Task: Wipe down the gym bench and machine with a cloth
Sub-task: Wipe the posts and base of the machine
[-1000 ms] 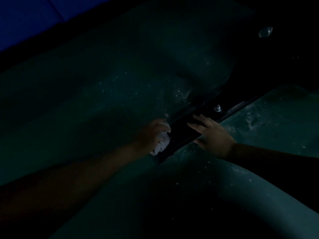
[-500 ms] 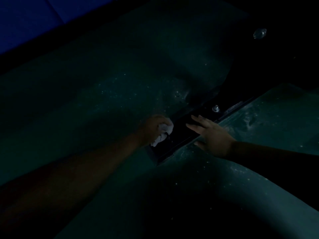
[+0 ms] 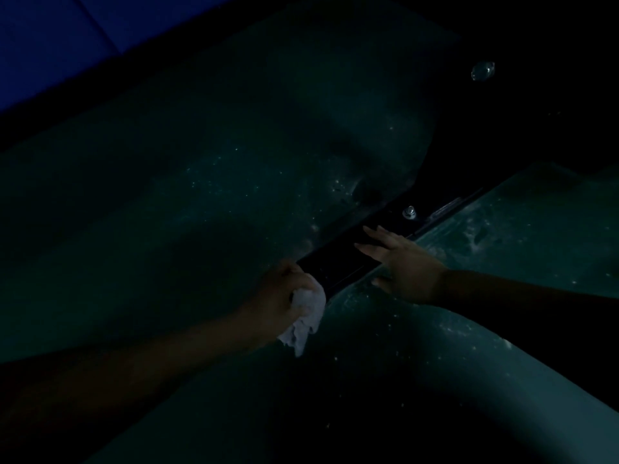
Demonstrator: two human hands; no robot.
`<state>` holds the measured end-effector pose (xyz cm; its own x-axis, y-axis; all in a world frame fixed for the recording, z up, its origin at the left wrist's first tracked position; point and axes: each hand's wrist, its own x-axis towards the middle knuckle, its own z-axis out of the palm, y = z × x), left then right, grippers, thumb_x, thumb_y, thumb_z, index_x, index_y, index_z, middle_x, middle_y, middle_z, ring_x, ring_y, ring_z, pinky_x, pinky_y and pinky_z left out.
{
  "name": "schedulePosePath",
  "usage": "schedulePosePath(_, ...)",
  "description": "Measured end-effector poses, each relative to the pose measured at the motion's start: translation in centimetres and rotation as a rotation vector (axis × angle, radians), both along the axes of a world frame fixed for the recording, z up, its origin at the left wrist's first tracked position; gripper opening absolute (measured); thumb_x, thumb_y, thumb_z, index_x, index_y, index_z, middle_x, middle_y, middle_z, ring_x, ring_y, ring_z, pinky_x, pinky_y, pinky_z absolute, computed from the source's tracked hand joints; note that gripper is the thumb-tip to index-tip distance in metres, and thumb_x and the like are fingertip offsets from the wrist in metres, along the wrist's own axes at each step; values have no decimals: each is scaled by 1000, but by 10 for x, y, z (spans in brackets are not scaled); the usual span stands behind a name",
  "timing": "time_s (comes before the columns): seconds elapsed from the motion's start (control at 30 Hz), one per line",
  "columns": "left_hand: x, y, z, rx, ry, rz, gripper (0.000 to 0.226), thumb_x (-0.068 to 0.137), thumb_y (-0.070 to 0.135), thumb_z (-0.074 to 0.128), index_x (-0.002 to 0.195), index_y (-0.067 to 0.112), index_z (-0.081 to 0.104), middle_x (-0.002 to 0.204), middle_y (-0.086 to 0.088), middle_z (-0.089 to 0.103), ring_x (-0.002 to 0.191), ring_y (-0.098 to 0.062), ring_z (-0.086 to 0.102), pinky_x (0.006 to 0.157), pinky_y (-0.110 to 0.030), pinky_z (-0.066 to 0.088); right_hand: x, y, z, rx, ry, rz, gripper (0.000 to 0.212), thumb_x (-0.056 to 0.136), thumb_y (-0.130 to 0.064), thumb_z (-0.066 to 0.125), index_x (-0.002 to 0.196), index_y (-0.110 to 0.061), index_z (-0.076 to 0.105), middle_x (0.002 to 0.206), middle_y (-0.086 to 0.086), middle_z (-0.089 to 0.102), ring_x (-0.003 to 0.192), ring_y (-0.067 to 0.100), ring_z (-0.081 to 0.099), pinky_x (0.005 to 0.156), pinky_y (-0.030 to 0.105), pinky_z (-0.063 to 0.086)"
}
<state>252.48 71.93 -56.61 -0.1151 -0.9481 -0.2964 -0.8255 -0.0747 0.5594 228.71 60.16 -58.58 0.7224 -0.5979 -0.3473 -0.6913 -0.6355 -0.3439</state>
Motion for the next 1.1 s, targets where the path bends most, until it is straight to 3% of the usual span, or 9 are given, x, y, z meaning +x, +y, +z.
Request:
schedulePosePath(0.1,-16,11,5,-69,105,225,39,80,17,74,110,23,50,106,6,45,91,-7,48,66,-6,35,2,6,2,-14,-118,-51,64,91,-29,59,148,-21,31,159,8,9,146,27,14,116,34,22)
schedulePosePath(0.2,-33,15,4,-94,197,307,45,75,13,78,98,32,45,101,13,44,88,0,47,66,-3,35,7,27,5,-12,-390,-168,36,90,-21,62,126,-16,59,136,11,47,121,26,50,95,24,38)
schedulePosePath(0.33,-45,17,4,-92,324,395,47,77,11,74,94,40,43,109,7,46,100,-6,51,77,-14,41,16,59,7,377,-545,-339,42,95,-20,55,137,-23,47,130,1,52,116,16,53,93,25,43)
schedulePosePath(0.5,-51,28,1,25,443,536,37,78,9,74,88,30,45,94,6,53,84,-8,56,62,-15,42,16,65,8,761,-564,-332,62,90,-17,64,145,-21,35,139,-6,46,125,9,47,103,25,41)
schedulePosePath(0.63,-46,30,-4,118,480,466,32,78,16,75,89,30,49,93,5,59,90,-18,61,72,-28,52,19,69,0,589,-499,-301,54,79,-22,77,127,-19,54,117,-7,59,110,8,56,82,6,42)
schedulePosePath(0.7,-38,27,-4,138,490,374,26,80,21,74,92,30,53,97,4,63,96,-19,62,82,-40,54,20,69,-5,457,-505,-354,44,78,-21,77,118,-20,59,109,-4,63,104,13,61,73,8,41)
schedulePosePath(0.83,-10,20,-2,-93,9,227,32,87,21,67,118,21,59,121,1,59,113,-17,53,95,-34,45,20,57,-11,214,-607,-511,47,78,-20,64,123,-25,57,112,4,59,98,22,59,86,31,46)
schedulePosePath(0.9,3,22,-6,-119,-186,110,51,88,29,64,136,19,49,143,0,44,130,-20,41,106,-36,36,21,49,-4,70,-521,-515,53,85,-12,63,136,-16,47,116,7,48,97,22,50,85,26,37)
schedulePosePath(1.1,11,34,-21,30,-381,-74,74,94,42,51,152,25,8,160,5,-1,146,-21,7,114,-45,23,44,46,1,45,-150,-254,62,99,-28,48,151,-16,17,131,13,34,101,30,50,87,32,43)
